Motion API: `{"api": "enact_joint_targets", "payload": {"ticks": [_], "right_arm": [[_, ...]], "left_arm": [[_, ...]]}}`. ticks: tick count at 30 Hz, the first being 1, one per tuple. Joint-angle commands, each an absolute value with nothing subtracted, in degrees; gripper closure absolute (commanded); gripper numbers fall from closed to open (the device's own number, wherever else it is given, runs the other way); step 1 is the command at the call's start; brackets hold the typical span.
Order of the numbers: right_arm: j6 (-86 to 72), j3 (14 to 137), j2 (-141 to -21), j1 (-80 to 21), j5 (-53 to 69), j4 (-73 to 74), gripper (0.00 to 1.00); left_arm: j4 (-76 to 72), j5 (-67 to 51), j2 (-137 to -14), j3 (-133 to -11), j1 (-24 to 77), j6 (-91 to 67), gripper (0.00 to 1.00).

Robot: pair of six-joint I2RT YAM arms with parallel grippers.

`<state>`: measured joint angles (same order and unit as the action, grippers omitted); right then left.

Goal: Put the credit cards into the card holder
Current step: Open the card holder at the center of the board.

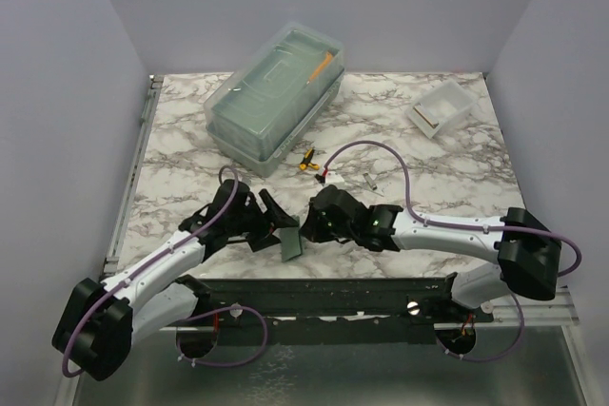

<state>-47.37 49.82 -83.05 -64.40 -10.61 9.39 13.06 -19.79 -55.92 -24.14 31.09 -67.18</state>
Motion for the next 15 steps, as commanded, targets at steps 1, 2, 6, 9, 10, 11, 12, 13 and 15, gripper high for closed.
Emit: {"api": "enact_joint_targets", "payload": {"ticks": [1,2,6,9,10,11,12,13,15], "right_arm": [[-45.8,49.3,-80.8,-64.2,-8.7,5.8,1.0],[-45.6,49.4,-80.7,-64.2,-8.7,5.7,1.0],[-45.3,49.7,-80.9,-64.2,-9.4,6.1,1.0],[-45.3,49.6,-80.9,-64.3,-9.6,6.2,1.0],[-45.4,49.4,-80.9,-64.2,-9.7,6.4,1.0],[-45.6,49.3,-80.8,-64.3,-9.9,6.4,1.0],[-45.7,49.1,-80.7,-64.3,-9.9,6.4,1.0],[-45.8,48.8,-80.6,-64.2,-9.9,6.4,1.0],[-45.9,48.6,-80.4,-64.3,-9.9,6.3,1.0]], "left_arm": [[15.2,-18.4,-56.4,-27.0,30.8,-64.4,0.17],[15.7,-18.4,-57.1,-27.6,30.8,-63.8,0.15],[19.3,-15.9,-58.8,-29.7,30.8,-62.1,0.22],[20.1,-15.0,-58.5,-29.3,30.8,-62.3,0.31],[20.2,-14.8,-58.3,-29.2,30.8,-62.4,0.31],[20.5,-14.7,-58.1,-29.0,30.8,-62.5,0.33],[20.6,-14.4,-58.0,-28.9,30.8,-62.5,0.35],[21.0,-14.1,-57.9,-28.9,30.8,-62.4,0.36],[21.4,-13.8,-57.8,-28.9,30.8,-62.3,0.36]]}}
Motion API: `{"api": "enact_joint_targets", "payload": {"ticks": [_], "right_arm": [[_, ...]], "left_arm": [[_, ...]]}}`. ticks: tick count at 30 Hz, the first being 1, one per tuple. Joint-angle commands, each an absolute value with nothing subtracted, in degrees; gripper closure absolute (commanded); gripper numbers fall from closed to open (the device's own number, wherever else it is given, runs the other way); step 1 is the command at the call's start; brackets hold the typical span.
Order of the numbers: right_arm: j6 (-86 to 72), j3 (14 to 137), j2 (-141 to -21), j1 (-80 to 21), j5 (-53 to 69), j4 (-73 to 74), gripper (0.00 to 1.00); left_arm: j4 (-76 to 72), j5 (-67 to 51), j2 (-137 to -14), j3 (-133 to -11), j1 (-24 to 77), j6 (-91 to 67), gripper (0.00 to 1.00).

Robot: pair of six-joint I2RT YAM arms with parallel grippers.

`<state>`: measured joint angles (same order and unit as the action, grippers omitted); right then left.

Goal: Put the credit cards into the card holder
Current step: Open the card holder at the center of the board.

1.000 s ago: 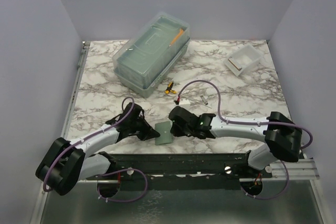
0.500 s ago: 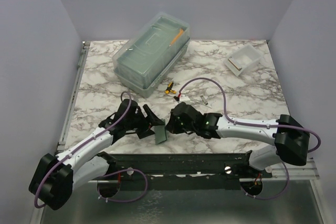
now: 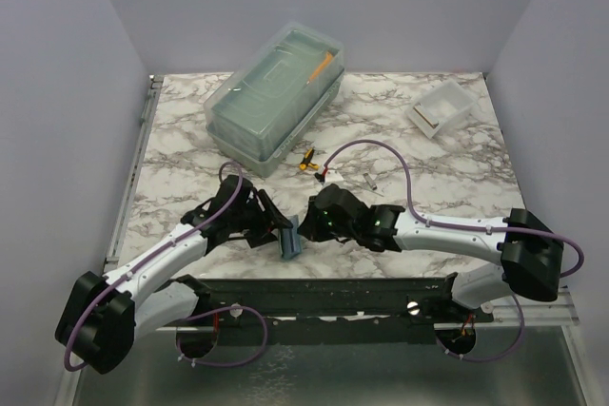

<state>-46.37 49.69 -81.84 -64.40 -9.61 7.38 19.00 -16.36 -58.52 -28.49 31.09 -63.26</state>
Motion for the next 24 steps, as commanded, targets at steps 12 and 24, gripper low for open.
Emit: {"api": "enact_joint_targets", "payload": {"ticks": [12,24], "right_arm": [[-46.0,48.0,-79.7,-64.3,-8.6,4.9,1.0],[-45.9,48.0,-79.6,-64.2,-8.4,4.6,1.0]], "left_arm": [[21.6,-14.3,-60.6,-30.7,30.8,-58.3,0.25],[21.6,-14.2,-60.7,-30.1,30.9,-57.4,0.22]]}}
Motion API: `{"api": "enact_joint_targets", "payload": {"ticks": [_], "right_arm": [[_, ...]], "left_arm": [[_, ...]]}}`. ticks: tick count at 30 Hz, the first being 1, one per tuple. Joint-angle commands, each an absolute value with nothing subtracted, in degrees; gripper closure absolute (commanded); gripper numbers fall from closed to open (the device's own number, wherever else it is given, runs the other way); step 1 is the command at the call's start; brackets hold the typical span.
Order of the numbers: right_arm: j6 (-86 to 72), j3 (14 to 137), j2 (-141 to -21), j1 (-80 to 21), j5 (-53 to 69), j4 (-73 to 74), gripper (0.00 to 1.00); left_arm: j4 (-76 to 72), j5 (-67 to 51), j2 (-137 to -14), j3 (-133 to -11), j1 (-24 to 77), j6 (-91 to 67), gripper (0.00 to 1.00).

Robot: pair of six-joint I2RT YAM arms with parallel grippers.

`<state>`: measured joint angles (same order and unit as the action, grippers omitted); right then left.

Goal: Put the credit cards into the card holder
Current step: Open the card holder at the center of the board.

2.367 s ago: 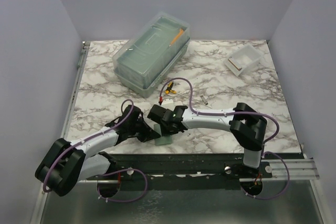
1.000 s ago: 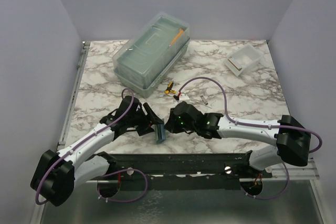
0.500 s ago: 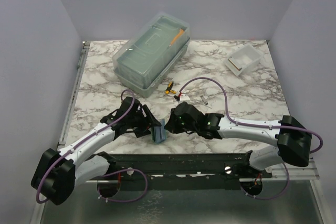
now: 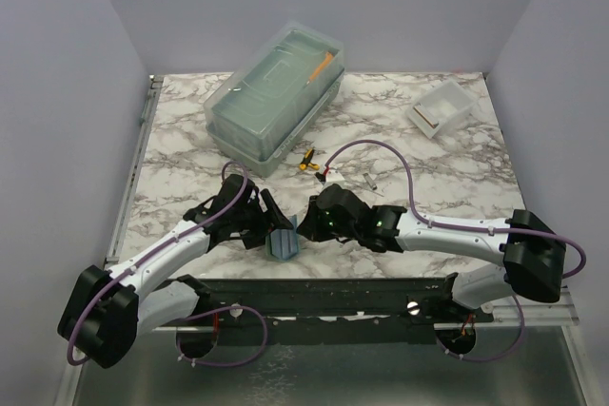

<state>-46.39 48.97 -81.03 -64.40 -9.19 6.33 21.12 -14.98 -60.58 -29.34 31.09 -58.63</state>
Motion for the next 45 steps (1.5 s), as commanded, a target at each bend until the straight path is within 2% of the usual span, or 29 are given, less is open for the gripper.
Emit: {"api": "enact_joint_targets", "payload": {"ticks": [1,11,18,23,26,30,38,45], "right_arm": [[-46.0,48.0,-79.5,-64.2,-8.4,4.6,1.0],[-46.0,47.8,-79.3,-64.3,-8.3,4.3,1.0],[-46.0,47.7,-79.3,-64.3,-8.1,4.2,1.0],[-46.0,47.5,-79.2,-64.3,-8.1,4.1,1.0],[-46.0,47.5,-79.2,-64.3,-8.1,4.2,1.0],[-46.1,47.1,-78.9,-64.3,-8.4,4.2,1.0],[-46.4,47.0,-77.7,-64.3,-10.7,6.9,1.0],[-46.5,45.9,-75.6,-64.3,-13.5,9.1,1.0]], "left_arm": [[21.6,-14.2,-61.0,-30.1,30.9,-57.3,0.22],[21.6,-13.7,-62.9,-29.8,31.2,-56.9,0.22],[21.5,-13.9,-63.3,-29.8,31.2,-56.5,0.15],[21.5,-14.0,-64.2,-29.5,31.2,-56.5,0.13],[21.6,-14.2,-64.7,-29.4,31.2,-56.3,0.06],[21.5,-13.7,-65.0,-29.1,31.2,-56.0,0.05],[22.6,-12.0,-66.3,-28.2,31.2,-56.4,0.2],[24.0,-9.5,-62.0,-27.7,31.2,-57.2,0.26]]}}
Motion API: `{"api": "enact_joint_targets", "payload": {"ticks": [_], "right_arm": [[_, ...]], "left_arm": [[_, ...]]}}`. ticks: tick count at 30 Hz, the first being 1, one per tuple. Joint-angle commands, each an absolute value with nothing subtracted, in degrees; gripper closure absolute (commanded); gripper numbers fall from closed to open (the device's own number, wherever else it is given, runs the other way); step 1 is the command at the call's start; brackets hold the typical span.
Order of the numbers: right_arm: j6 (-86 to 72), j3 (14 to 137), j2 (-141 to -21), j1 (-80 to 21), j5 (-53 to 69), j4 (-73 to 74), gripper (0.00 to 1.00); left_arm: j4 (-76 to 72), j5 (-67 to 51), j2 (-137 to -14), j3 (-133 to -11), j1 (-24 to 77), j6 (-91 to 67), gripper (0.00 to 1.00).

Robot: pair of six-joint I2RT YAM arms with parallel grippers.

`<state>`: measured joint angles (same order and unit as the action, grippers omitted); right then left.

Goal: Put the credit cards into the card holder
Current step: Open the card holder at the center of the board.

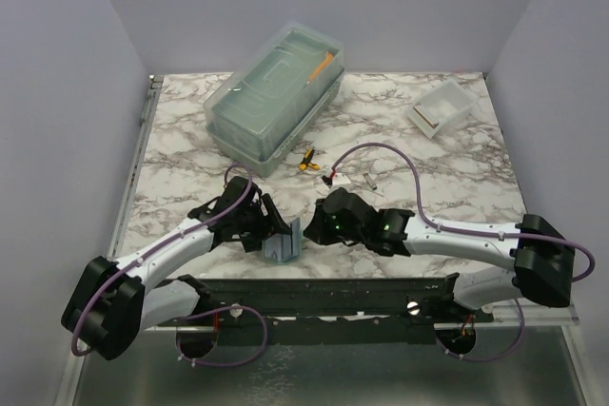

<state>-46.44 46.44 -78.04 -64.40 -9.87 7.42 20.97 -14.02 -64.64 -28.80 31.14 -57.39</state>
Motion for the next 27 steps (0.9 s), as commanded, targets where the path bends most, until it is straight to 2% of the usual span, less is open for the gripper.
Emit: {"api": "enact_joint_targets", "payload": {"ticks": [1,4,10,15,18,22,23,25,27], "right_arm": [[-46.8,45.8,-75.6,-64.3,-14.0,9.7,1.0],[-48.6,45.6,-75.6,-64.2,-16.5,12.9,1.0],[-50.2,48.2,-77.8,-64.2,-19.7,20.6,1.0],[-46.3,46.8,-76.6,-64.2,-13.6,13.0,0.99],[-46.3,45.6,-77.1,-63.7,-10.3,8.8,0.95],[-46.6,46.0,-78.0,-63.5,-8.5,6.7,1.0],[-46.5,46.2,-77.8,-63.6,-8.2,6.5,1.0],[-46.1,46.7,-77.3,-63.5,-7.9,6.5,1.0],[-45.8,47.4,-76.8,-63.5,-8.0,7.1,1.0]], "left_arm": [[24.3,-9.0,-61.4,-27.8,31.2,-57.3,0.27],[24.8,-8.3,-60.5,-27.5,31.2,-57.1,0.29],[24.7,-8.1,-61.9,-27.3,31.1,-56.6,0.44],[24.9,-8.5,-60.0,-26.4,31.1,-56.3,0.53],[24.7,-8.7,-58.7,-25.3,31.1,-57.7,0.58],[24.7,-8.5,-58.3,-24.6,31.1,-58.8,0.72],[24.8,-8.4,-58.1,-24.6,31.1,-58.9,0.7],[25.6,-8.2,-57.6,-25.3,31.1,-59.2,0.54],[27.4,-8.0,-56.9,-27.1,31.1,-59.6,0.43]]}}
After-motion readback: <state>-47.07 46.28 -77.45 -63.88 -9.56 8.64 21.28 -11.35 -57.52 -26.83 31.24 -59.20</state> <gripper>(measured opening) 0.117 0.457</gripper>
